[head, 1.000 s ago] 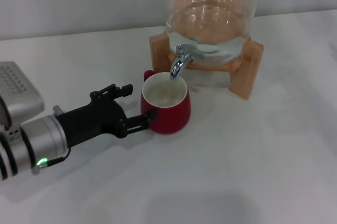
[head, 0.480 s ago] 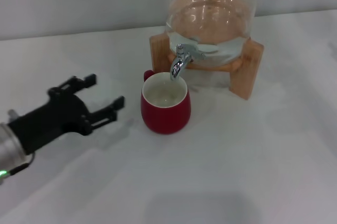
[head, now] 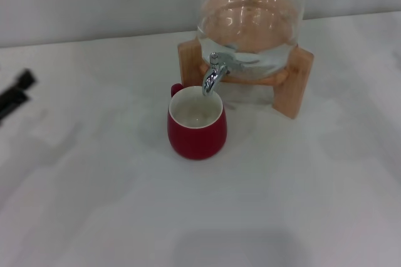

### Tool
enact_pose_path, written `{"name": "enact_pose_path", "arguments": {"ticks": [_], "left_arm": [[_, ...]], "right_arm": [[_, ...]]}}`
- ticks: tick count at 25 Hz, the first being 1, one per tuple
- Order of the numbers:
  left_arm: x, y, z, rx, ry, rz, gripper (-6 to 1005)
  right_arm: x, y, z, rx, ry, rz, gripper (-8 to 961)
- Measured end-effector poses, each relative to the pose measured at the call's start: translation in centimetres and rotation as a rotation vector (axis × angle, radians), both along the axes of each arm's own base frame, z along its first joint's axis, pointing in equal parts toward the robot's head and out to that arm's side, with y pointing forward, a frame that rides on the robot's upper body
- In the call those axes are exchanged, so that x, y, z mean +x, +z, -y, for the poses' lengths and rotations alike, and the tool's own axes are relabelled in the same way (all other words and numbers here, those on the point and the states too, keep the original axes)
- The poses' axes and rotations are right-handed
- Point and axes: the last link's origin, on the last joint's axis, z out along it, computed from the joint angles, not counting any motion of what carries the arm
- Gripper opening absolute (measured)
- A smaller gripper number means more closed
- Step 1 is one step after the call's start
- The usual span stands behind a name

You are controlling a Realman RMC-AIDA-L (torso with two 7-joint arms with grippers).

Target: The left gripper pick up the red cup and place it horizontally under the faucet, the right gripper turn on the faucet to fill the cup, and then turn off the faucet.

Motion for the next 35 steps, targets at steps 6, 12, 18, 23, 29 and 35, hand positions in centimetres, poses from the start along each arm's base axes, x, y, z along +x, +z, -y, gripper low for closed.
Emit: {"name": "enact_pose_path", "arguments": {"ticks": [6,12,18,23,29,35], "left_arm": [[-2.4,3.2,1.5,0.080,0.063,0.081,866],[-4.0,4.6,2.1,0.133,0.120,0.118,868],[-4.6,4.8,1.9,0.157,0.144,0.114,868],[-4.4,5.5,1.4,0.184,0.138,0.114,867],[-4.2,5.7,0.6,0.195,0.136,0.130,867],[-5.0,5.3,0.5,0.193,0.178,0.143,867]], "right_arm": [[-0.1,0.0,0.2,-0.004,0.008,-0.002,632],[-0.8,-0.2,0.7,-0.035,0.062,-0.026,632],[-2.9,-0.8,2.0,-0.146,0.191,-0.078,632],[-5.2,-2.6,2.2,-0.336,0.284,-0.095,632],[-8.4,-6.5,0.5,-0.588,0.314,0.011,632],[-12.6,-9.6,-1.0,-0.696,0.229,0.223,631]]}}
